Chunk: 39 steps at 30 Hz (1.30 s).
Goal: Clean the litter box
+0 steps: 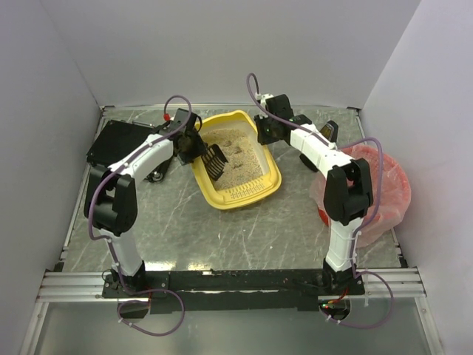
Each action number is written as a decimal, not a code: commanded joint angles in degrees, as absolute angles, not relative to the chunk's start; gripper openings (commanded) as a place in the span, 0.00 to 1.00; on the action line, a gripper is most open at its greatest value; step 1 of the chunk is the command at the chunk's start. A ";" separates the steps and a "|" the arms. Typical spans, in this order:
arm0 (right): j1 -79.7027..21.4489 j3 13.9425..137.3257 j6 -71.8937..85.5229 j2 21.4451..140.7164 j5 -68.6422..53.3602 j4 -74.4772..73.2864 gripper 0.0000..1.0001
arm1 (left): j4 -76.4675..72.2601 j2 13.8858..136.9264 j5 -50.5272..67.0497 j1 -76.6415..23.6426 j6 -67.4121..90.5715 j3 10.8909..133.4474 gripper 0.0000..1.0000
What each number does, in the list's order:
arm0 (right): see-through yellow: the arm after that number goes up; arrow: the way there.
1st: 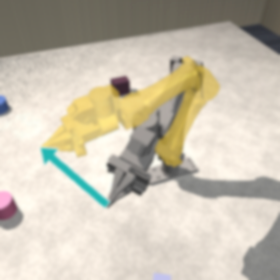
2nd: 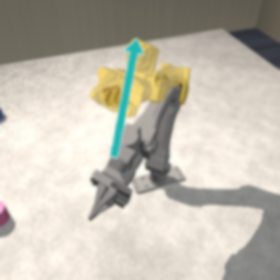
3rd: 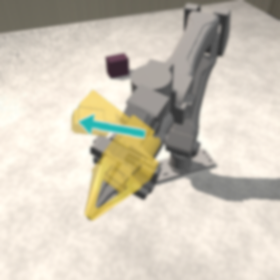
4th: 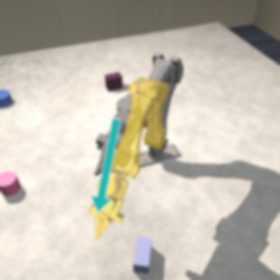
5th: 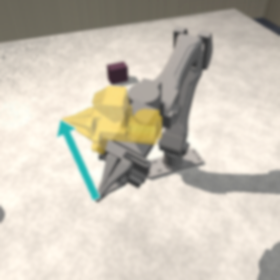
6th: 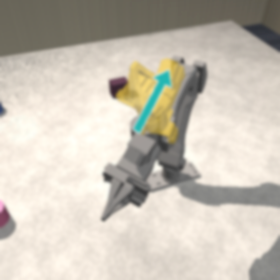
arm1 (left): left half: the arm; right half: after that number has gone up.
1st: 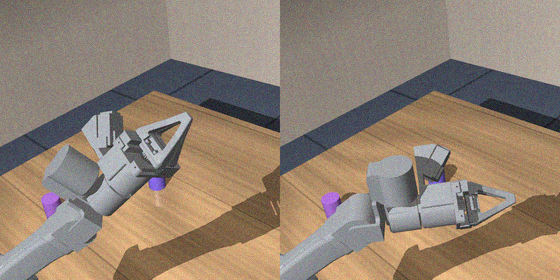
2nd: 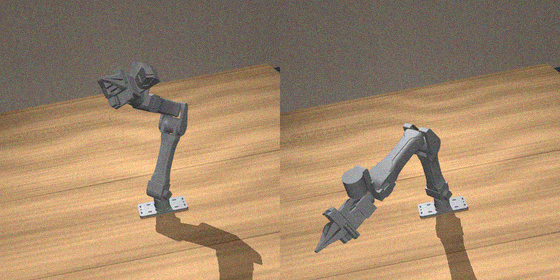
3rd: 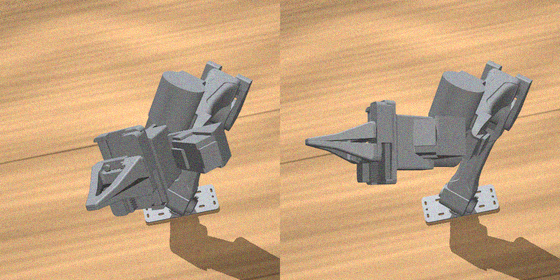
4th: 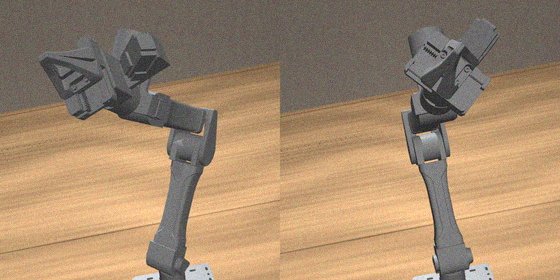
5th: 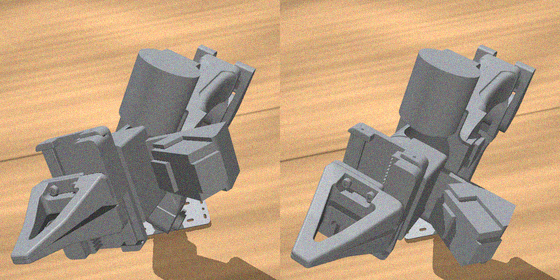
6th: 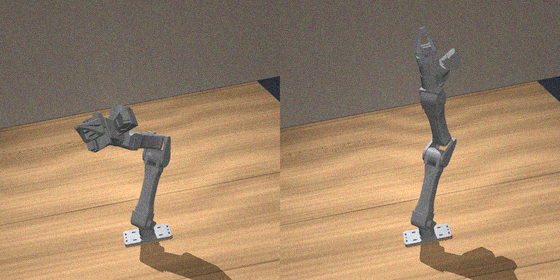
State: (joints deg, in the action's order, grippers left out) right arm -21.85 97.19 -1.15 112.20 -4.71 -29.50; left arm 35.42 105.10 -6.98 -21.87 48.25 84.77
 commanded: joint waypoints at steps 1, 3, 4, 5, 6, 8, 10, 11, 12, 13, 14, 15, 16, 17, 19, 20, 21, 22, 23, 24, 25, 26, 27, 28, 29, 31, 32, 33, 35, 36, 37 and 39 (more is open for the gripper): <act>-20.65 91.76 1.91 110.31 -4.74 -34.63 0.21 | 34.02 105.56 -1.77 -22.24 47.46 83.50 0.62; -21.36 91.67 2.11 110.13 -4.14 -33.84 0.22 | 32.70 106.17 -1.06 -22.15 46.85 84.45 0.64; -21.44 91.84 2.37 110.30 -3.52 -33.75 0.22 | 33.13 106.78 -1.66 -22.15 46.85 85.25 0.64; -21.53 92.63 2.37 110.91 -3.52 -34.01 0.23 | 34.79 108.01 -1.93 -22.15 47.02 86.12 0.64; -21.45 93.07 2.63 111.35 -3.17 -34.45 0.24 | 35.50 108.45 -2.37 -22.15 47.20 87.26 0.64; -21.53 93.86 2.90 112.14 -2.29 -35.33 0.28 | 35.95 108.63 -2.90 -22.15 47.72 87.36 0.65; -21.62 93.87 3.16 112.41 -1.67 -35.33 0.30 | 35.51 108.11 -2.90 -22.15 47.55 86.57 0.66; -21.62 93.78 3.08 112.33 -1.58 -35.07 0.31 | 35.42 107.67 -3.86 -22.15 47.72 86.49 0.66; -21.53 93.78 2.90 112.32 -1.50 -35.07 0.33 | 36.38 107.49 -4.39 -22.15 47.81 87.18 0.67; -21.53 93.87 2.90 112.15 -1.41 -34.98 0.36 | 36.91 107.49 -4.92 -22.15 47.81 87.62 0.70; -21.53 94.30 2.73 112.06 -1.32 -35.07 0.45 | 37.35 107.40 -5.27 -22.15 47.55 88.24 0.72; -21.53 94.57 2.55 111.89 -1.23 -34.98 0.55 | 37.53 107.40 -5.10 -22.15 47.37 89.29 0.75; -21.45 94.83 2.29 111.71 -1.32 -34.81 0.67 | 37.44 107.32 -4.84 -22.15 47.03 89.73 0.76; -21.53 95.44 1.85 111.45 -1.58 -34.46 0.71 | 37.09 107.14 -4.22 -22.15 46.67 90.17 0.77; -21.53 96.32 1.15 111.27 -1.76 -34.36 0.77 | 36.57 107.14 -2.64 -22.15 45.97 91.75 0.81; -21.53 97.55 0.62 111.44 -2.02 -34.54 0.78 | 36.74 107.40 -2.38 -22.15 45.79 92.45 0.81; -21.53 98.08 0.53 111.62 -1.85 -35.06 0.79 | 37.17 107.49 -2.29 -22.15 45.70 93.94 0.82; -21.53 98.87 0.44 111.80 -1.76 -35.24 0.80 | 37.70 107.66 -2.20 -22.15 45.70 94.56 0.82; -21.53 99.05 0.44 112.06 -1.76 -35.33 0.81 | 37.71 107.75 -1.94 -22.15 45.62 94.92 0.83; -21.53 98.88 -1.04 112.06 -1.76 -34.81 0.82 | 37.53 107.58 -1.59 -22.24 45.62 95.27 0.84; -21.53 98.70 -1.40 112.15 -2.89 -34.89 0.83 | 37.44 107.40 -0.89 -22.24 45.53 95.19 0.84; -21.62 98.61 -1.41 112.50 -3.42 -34.89 0.84 | 37.01 106.79 -0.70 -22.15 45.53 95.10 0.86; -21.62 98.53 -0.88 112.59 -3.60 -34.37 0.84 | 36.91 106.53 -0.62 -22.24 45.61 94.92 0.87; -21.88 98.53 -0.88 113.20 -2.99 -34.37 0.84 | 37.00 106.26 -0.70 -22.15 45.79 94.92 0.87; -22.32 98.44 -0.62 113.38 -1.25 -34.19 0.84 | 36.83 105.48 -0.70 -22.24 45.88 94.57 0.88; -22.94 98.52 -0.18 114.16 2.70 -33.58 0.84 | 36.21 103.99 -0.62 -22.24 45.97 93.70 0.91; -23.29 98.79 -0.09 114.60 3.68 -33.75 0.84 | 35.60 103.54 -0.53 -22.24 45.88 92.73 0.93; -23.47 98.96 -0.09 114.96 4.39 -33.84 0.84 | 35.42 103.10 -0.61 -22.24 45.79 92.29 0.95; -23.90 99.14 1.48 115.75 6.75 -33.49 0.83 | 35.42 101.96 -1.14 -22.24 45.97 91.24 0.98; -24.43 99.05 1.76 115.93 7.46 -33.23 0.81 | 35.25 101.52 -1.23 -22.24 46.14 90.71 0.99; -24.87 98.88 1.84 116.28 7.99 -32.53 0.81 | 34.98 100.82 -1.23 -22.24 46.23 90.27 0.99; -26.01 98.96 2.55 116.54 10.27 -32.34 0.80 | 34.46 100.11 -0.97 -22.24 46.40 89.04 0.99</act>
State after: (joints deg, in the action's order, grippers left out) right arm -23.73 96.53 0.80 115.72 4.29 -34.35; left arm 37.15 104.97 -2.35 -21.87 46.17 90.37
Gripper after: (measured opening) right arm 0.810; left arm 0.990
